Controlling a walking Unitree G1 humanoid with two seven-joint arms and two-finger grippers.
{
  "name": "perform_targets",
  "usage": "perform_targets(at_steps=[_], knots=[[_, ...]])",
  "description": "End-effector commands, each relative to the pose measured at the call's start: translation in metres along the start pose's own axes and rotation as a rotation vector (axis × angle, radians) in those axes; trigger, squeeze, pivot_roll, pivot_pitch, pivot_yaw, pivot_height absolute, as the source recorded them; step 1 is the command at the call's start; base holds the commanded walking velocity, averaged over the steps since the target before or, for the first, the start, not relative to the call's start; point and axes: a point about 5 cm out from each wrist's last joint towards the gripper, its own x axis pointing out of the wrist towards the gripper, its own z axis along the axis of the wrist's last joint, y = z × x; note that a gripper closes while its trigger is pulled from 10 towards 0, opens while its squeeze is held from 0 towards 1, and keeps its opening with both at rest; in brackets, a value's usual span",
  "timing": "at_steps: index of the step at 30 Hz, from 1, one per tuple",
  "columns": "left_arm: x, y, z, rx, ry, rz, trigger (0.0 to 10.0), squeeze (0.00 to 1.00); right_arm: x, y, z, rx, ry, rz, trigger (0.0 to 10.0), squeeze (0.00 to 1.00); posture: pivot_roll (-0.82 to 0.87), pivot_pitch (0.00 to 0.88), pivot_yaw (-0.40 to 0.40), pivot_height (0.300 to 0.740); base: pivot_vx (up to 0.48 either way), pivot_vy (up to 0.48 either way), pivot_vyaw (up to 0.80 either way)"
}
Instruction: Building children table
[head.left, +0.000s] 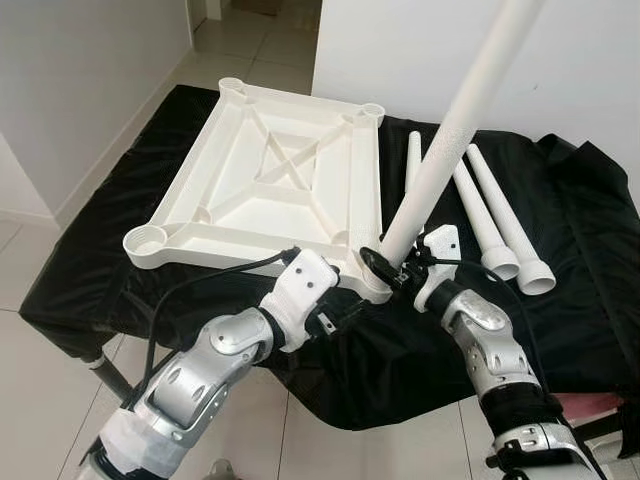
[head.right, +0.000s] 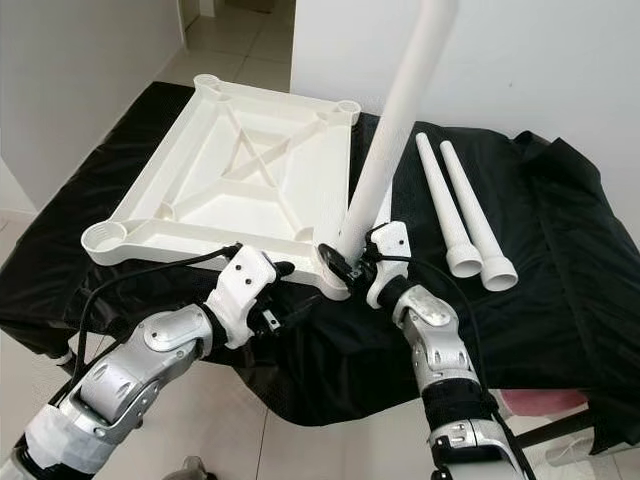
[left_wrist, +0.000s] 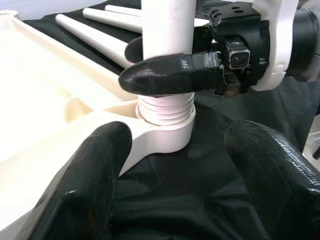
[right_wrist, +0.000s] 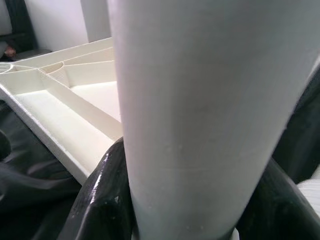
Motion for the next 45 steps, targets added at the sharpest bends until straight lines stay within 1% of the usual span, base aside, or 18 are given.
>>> perform_targets(at_steps=[1,6,7,8,9,11,16,19,21,25,28,29,33,38,39,41,42,45], knots=[[0.0,-0.007,-0.002,-0.002,0.014,-0.08,10.0,0.0,-0.008,-0.007,-0.001,0.005,-0.003,-0.084,10.0,0.0,0.08,0.043,-0.106,0.74,0.0,0.0,0.0],[0.0,-0.009,-0.003,-0.009,0.016,-0.089,10.0,0.0,-0.013,-0.007,-0.001,-0.004,0.006,-0.223,10.0,0.0,0.05,0.052,-0.094,0.74,0.0,0.0,0.0],[0.0,-0.009,-0.003,-0.009,0.016,-0.089,10.0,0.0,-0.013,-0.007,-0.001,-0.004,0.006,-0.223,10.0,0.0,0.05,0.052,-0.094,0.74,0.0,0.0,0.0],[0.0,-0.008,-0.003,-0.008,0.016,-0.093,10.0,0.0,-0.014,-0.006,-0.003,0.011,0.018,-0.295,10.0,0.0,0.04,0.05,-0.089,0.74,0.0,0.0,0.0],[0.0,-0.008,-0.003,-0.008,0.016,-0.093,10.0,0.0,-0.014,-0.006,-0.003,0.011,0.018,-0.295,10.0,0.0,0.04,0.05,-0.089,0.74,0.0,0.0,0.0],[0.004,-0.004,-0.002,-0.001,0.014,-0.097,10.0,0.0,-0.016,-0.004,-0.007,0.007,0.036,-0.387,10.0,0.0,0.03,0.04,-0.084,0.74,0.0,0.0,0.0],[0.007,0.0,0.002,0.012,0.0,-0.101,10.0,0.0,-0.016,0.0,-0.011,0.011,0.06,-0.499,10.0,0.0,0.02,0.027,-0.077,0.74,0.0,0.0,0.0],[0.009,0.001,0.003,0.017,-0.003,-0.103,10.0,0.0,-0.015,0.004,-0.013,0.02,0.064,-0.526,10.0,0.0,0.01,0.018,-0.073,0.74,0.0,0.0,0.0],[0.01,0.002,0.004,0.023,-0.005,-0.101,10.0,0.0,-0.01,0.015,-0.014,0.051,0.055,-0.547,10.0,0.0,0.02,0.02,-0.07,0.74,0.0,0.0,0.0],[0.01,0.001,0.006,0.022,-0.009,-0.102,10.0,0.0,-0.003,0.028,-0.014,0.087,0.049,-0.536,10.0,0.0,0.03,0.021,-0.067,0.74,0.0,0.0,0.0],[0.008,0.0,0.004,0.022,-0.004,-0.105,10.0,0.0,0.0,0.032,-0.013,0.104,0.045,-0.523,10.0,0.0,0.03,0.02,-0.064,0.74,0.0,0.0,0.0],[0.008,0.0,0.003,0.022,0.001,-0.103,10.0,0.0,0.001,0.033,-0.011,0.124,0.034,-0.493,10.0,1.0,0.03,0.022,-0.065,0.74,0.0,0.0,0.0],[0.007,0.002,0.002,0.023,0.008,-0.098,10.0,0.0,0.002,0.034,-0.008,0.134,0.016,-0.464,10.0,1.0,0.03,0.022,-0.066,0.74,0.0,0.0,0.0],[0.008,0.004,0.003,0.022,0.001,-0.089,10.0,0.0,0.003,0.031,-0.001,0.102,-0.009,-0.435,10.0,1.0,0.02,0.025,-0.068,0.74,0.0,0.0,0.0],[0.009,0.003,0.002,0.021,0.006,-0.089,10.0,0.0,0.001,0.029,0.0,0.096,-0.012,-0.42,10.0,0.13,0.02,0.026,-0.068,0.74,0.0,0.0,0.0],[0.01,0.003,0.0,0.021,0.01,-0.089,10.0,0.0,0.0,0.028,0.001,0.092,-0.014,-0.41,10.0,0.13,0.02,0.026,-0.068,0.74,0.0,0.0,0.0],[0.011,0.002,-0.001,0.022,0.017,-0.088,10.0,0.0,-0.001,0.027,0.002,0.091,-0.018,-0.396,10.0,0.0,0.02,0.027,-0.068,0.74,0.0,0.0,0.0],[0.013,0.002,0.001,0.012,0.006,-0.085,10.0,0.0,-0.004,0.024,0.004,0.067,-0.016,-0.329,10.0,0.0,0.01,0.029,-0.073,0.74,0.0,0.0,0.0]])
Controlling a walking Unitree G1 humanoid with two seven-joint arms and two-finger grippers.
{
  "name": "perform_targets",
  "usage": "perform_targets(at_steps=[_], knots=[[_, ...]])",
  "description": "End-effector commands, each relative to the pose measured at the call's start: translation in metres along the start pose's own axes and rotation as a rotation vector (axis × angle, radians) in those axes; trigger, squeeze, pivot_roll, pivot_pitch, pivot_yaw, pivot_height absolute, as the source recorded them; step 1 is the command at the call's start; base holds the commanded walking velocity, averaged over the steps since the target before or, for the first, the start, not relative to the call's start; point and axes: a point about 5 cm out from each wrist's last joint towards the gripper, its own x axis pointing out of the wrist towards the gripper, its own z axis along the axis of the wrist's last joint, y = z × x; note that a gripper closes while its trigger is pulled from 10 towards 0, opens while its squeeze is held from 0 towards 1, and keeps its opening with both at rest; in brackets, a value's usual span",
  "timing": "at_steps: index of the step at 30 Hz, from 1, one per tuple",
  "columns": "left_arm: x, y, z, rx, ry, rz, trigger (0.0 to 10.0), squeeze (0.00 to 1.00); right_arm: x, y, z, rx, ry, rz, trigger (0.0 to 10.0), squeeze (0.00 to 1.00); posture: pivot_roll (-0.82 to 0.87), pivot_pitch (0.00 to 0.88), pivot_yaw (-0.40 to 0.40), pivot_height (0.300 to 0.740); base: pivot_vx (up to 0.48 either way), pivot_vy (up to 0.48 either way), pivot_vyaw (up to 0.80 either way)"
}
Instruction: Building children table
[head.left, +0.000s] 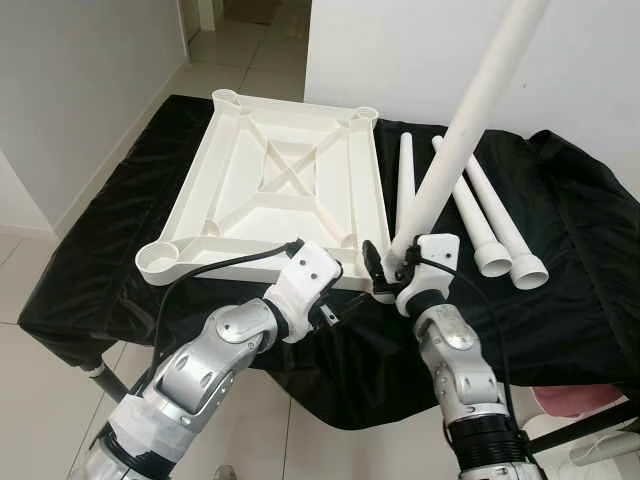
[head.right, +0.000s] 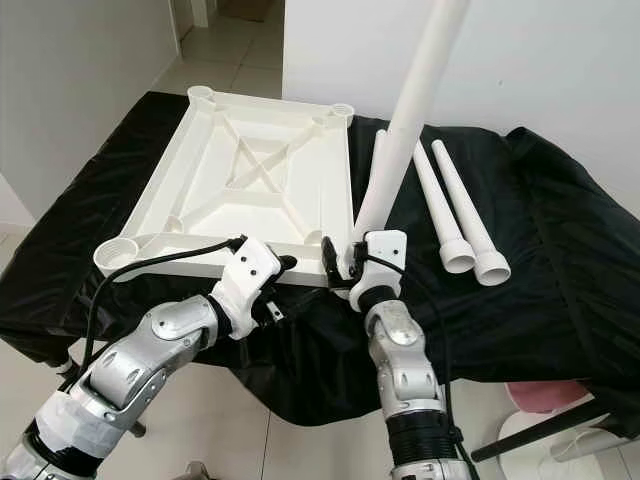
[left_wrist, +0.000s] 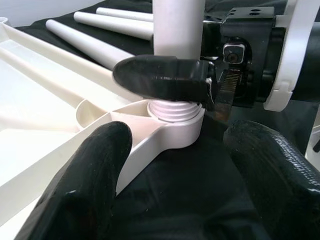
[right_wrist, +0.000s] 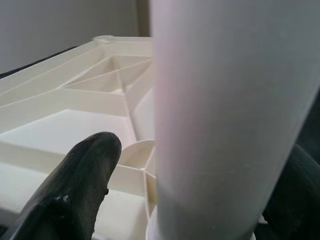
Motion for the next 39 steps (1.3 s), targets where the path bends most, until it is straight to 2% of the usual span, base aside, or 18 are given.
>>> perform_targets(at_steps=[1,6,7,11,15,21,22,24,25,26,27,28,37,38,39], knots=[[0.002,-0.003,0.001,0.0,-0.001,-0.081,10.0,0.0,-0.002,-0.002,0.0,-0.006,0.011,0.043,10.0,0.0,0.0,0.032,-0.07,0.74,0.0,0.0,0.0],[0.002,0.002,0.001,-0.002,-0.008,-0.054,10.0,0.0,0.0,-0.005,0.002,-0.022,0.011,0.079,10.0,0.0,0.0,0.033,-0.063,0.74,0.0,0.0,0.0],[0.003,0.011,0.005,-0.005,-0.038,-0.002,10.0,0.0,0.003,-0.011,0.002,-0.038,0.017,0.123,10.0,0.0,0.0,0.034,-0.056,0.74,0.0,0.0,0.0],[0.004,0.017,0.011,-0.019,-0.082,0.034,10.0,0.0,0.004,-0.018,0.001,-0.054,0.027,0.172,10.0,0.0,0.0,0.031,-0.052,0.74,0.0,0.0,0.0],[0.004,0.017,0.016,-0.042,-0.111,0.039,10.0,0.0,0.005,-0.023,-0.002,-0.078,0.048,0.222,10.0,0.0,0.01,0.03,-0.05,0.74,0.0,0.0,0.0],[0.004,0.011,0.014,-0.03,-0.096,0.009,10.0,0.0,0.012,-0.029,-0.007,-0.111,0.077,0.28,10.0,0.0,0.02,0.022,-0.043,0.74,0.0,0.0,0.0],[0.005,0.011,0.013,-0.024,-0.092,0.002,10.0,0.0,0.017,-0.029,-0.007,-0.113,0.08,0.3,7.9,0.0,0.03,0.018,-0.046,0.74,0.0,0.0,0.0],[0.005,0.011,0.013,-0.024,-0.092,0.002,10.0,0.0,0.017,-0.029,-0.007,-0.113,0.08,0.3,7.9,0.0,0.03,0.018,-0.046,0.74,0.0,0.0,0.0],[0.005,0.01,0.013,-0.02,-0.09,0.0,10.0,0.0,0.02,-0.029,-0.006,-0.112,0.079,0.316,4.7,0.0,0.03,0.018,-0.046,0.74,0.0,0.0,0.0],[0.005,0.01,0.013,-0.02,-0.09,0.0,10.0,0.0,0.02,-0.029,-0.006,-0.112,0.079,0.316,4.7,0.0,0.03,0.018,-0.046,0.74,0.0,0.0,0.0],[0.006,0.01,0.013,-0.017,-0.09,-0.001,10.0,0.0,0.024,-0.028,-0.006,-0.111,0.083,0.329,2.9,0.0,0.03,0.013,-0.047,0.74,0.0,0.0,0.0],[0.007,0.01,0.013,-0.013,-0.094,-0.004,10.0,0.0,0.027,-0.026,-0.008,-0.111,0.089,0.351,0.0,0.0,0.03,0.009,-0.052,0.74,0.0,0.0,0.0],[0.009,0.01,0.014,-0.013,-0.102,-0.009,10.0,0.0,0.028,-0.024,-0.011,-0.107,0.105,0.37,0.0,0.0,0.03,0.008,-0.058,0.74,0.0,0.0,0.0],[0.009,0.009,0.014,-0.014,-0.103,-0.01,10.0,0.0,0.028,-0.025,-0.012,-0.1,0.107,0.366,10.0,0.0,0.03,0.007,-0.061,0.74,0.0,0.0,0.0],[0.009,0.009,0.014,-0.015,-0.104,-0.011,10.0,0.0,0.026,-0.026,-0.013,-0.1,0.112,0.336,10.0,0.0,0.03,0.007,-0.061,0.74,0.0,0.0,0.0]])
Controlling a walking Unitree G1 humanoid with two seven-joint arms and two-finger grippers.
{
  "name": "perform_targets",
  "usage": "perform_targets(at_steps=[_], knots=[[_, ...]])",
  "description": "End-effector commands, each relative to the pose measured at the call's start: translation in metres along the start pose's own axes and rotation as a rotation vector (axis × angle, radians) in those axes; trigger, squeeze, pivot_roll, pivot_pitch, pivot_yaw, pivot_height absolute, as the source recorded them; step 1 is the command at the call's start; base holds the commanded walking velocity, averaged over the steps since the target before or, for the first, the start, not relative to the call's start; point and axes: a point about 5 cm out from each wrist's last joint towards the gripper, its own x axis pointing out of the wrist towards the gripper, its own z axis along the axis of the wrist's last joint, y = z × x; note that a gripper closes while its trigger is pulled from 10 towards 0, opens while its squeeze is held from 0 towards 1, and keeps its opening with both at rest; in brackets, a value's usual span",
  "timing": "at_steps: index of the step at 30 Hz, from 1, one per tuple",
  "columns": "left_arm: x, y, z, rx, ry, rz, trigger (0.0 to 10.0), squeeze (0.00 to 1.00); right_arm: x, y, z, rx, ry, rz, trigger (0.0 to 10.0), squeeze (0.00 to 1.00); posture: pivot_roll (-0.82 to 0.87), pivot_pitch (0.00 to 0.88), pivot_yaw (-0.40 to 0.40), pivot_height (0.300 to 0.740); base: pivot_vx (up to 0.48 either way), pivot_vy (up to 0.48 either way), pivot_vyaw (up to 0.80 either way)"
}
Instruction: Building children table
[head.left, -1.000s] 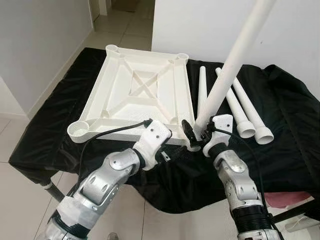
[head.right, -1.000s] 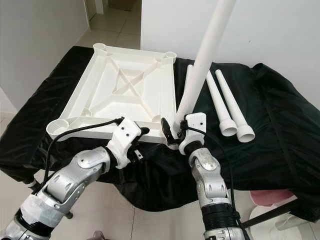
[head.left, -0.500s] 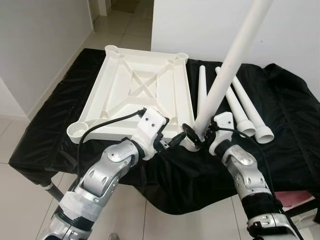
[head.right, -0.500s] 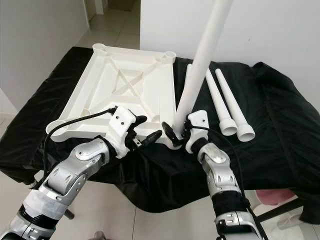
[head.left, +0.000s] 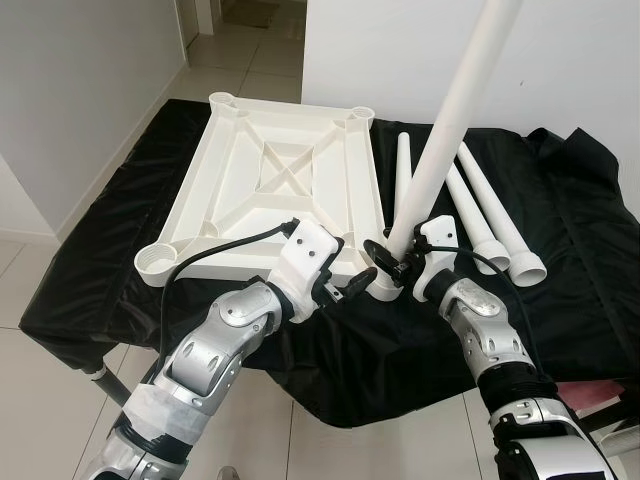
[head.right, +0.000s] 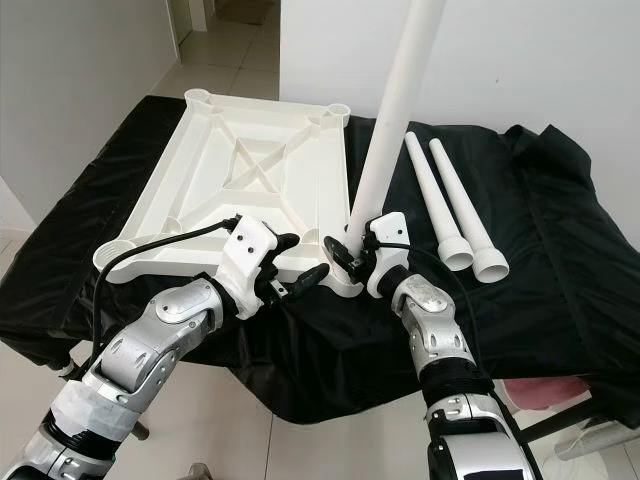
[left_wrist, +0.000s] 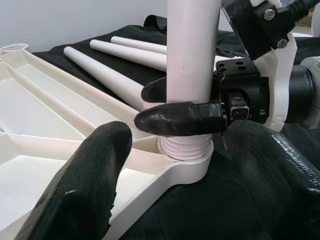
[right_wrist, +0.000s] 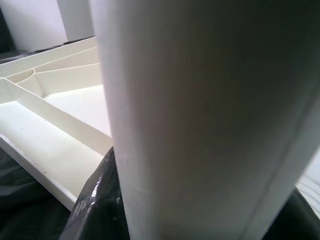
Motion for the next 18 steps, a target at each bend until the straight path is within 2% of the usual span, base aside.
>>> perform_targets(at_steps=[1,4,6,9,10,11,18], knots=[[0.001,-0.004,0.0,0.013,-0.002,-0.044,10.0,0.0,-0.001,0.002,-0.006,0.0,0.033,-0.003,10.0,0.0,0.03,0.007,-0.061,0.74,0.0,0.0,0.0],[0.001,-0.004,-0.001,0.01,0.0,-0.044,10.0,0.0,-0.003,0.0,-0.008,-0.004,0.054,-0.084,10.0,0.0,0.03,0.006,-0.065,0.74,0.0,0.0,0.0],[0.001,-0.004,-0.001,0.01,0.0,-0.044,10.0,0.0,-0.003,0.0,-0.008,-0.004,0.054,-0.084,10.0,0.0,0.03,0.006,-0.065,0.74,0.0,0.0,0.0],[0.002,-0.005,0.0,0.011,-0.003,-0.046,10.0,0.0,-0.004,0.001,-0.01,0.063,0.053,-0.252,10.0,0.0,0.03,0.0,-0.066,0.74,0.0,0.0,0.0],[0.002,-0.005,0.0,0.011,-0.003,-0.046,10.0,0.0,-0.004,0.001,-0.01,0.063,0.053,-0.252,10.0,0.0,0.03,0.0,-0.066,0.74,0.0,0.0,0.0],[0.002,-0.005,0.0,0.011,-0.007,-0.049,10.0,0.0,-0.004,0.005,-0.01,0.084,0.045,-0.319,10.0,0.0,0.03,0.0,-0.063,0.74,0.0,0.0,0.0],[0.001,-0.006,-0.001,0.01,-0.005,-0.052,10.0,0.0,-0.002,0.017,-0.007,0.152,0.016,-0.408,10.0,0.0,0.03,0.0,-0.062,0.74,0.0,0.0,0.0]])
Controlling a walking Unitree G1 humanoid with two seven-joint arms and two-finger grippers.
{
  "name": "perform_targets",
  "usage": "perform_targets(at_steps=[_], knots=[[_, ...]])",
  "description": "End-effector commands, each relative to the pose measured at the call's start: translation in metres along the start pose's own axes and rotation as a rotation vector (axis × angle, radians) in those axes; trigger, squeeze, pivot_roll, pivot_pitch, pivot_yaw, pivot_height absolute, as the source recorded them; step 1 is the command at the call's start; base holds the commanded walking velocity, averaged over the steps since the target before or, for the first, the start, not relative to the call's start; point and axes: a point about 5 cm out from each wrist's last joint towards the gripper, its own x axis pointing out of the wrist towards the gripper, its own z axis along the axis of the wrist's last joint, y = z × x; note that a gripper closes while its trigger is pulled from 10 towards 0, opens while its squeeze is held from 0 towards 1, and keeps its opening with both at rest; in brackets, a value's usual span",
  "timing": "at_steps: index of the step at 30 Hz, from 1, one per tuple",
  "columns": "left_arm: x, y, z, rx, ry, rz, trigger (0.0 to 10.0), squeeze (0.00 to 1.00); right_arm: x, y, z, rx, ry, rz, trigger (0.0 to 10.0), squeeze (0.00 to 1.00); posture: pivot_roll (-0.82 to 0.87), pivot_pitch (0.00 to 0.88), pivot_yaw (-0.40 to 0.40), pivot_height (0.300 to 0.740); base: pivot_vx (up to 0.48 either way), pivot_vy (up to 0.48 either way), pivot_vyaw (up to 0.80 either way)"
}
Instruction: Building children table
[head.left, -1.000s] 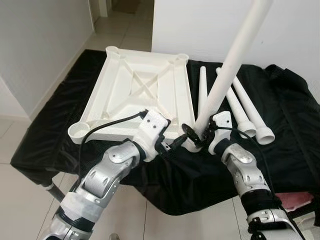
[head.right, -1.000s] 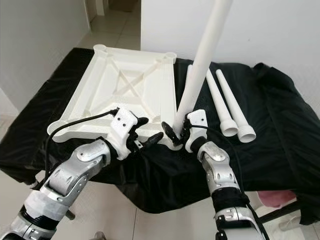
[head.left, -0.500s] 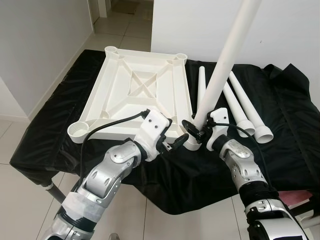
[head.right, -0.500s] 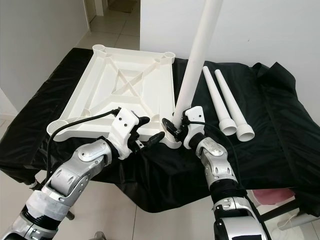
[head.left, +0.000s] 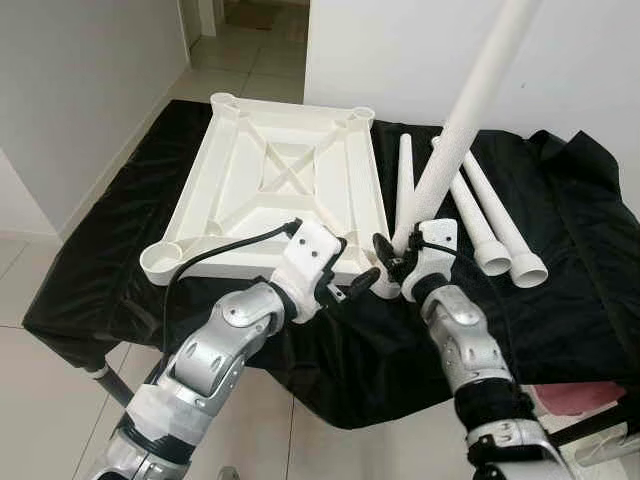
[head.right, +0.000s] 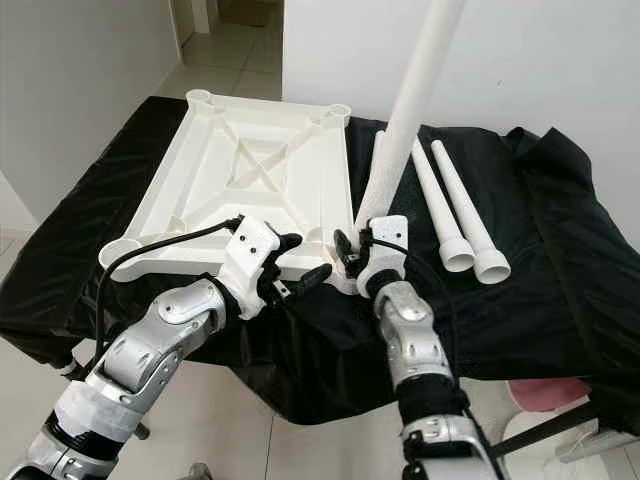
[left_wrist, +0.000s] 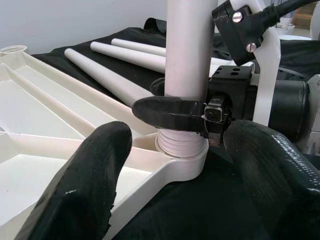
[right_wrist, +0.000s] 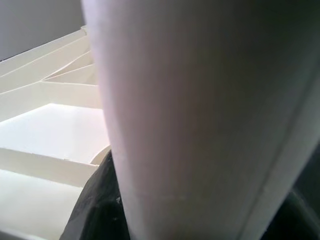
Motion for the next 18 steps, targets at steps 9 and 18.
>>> perform_targets(at_steps=[9,18], knots=[[0.003,-0.008,-0.001,0.006,-0.01,-0.077,10.0,0.0,-0.009,0.021,0.001,0.026,-0.002,-0.129,10.0,0.0,0.02,0.0,-0.046,0.74,0.0,0.0,0.0],[0.003,-0.006,-0.001,-0.002,-0.007,-0.077,10.0,0.0,-0.012,0.016,0.011,0.048,-0.049,-0.067,10.0,1.0,0.01,0.0,-0.034,0.74,0.0,0.0,0.0]])
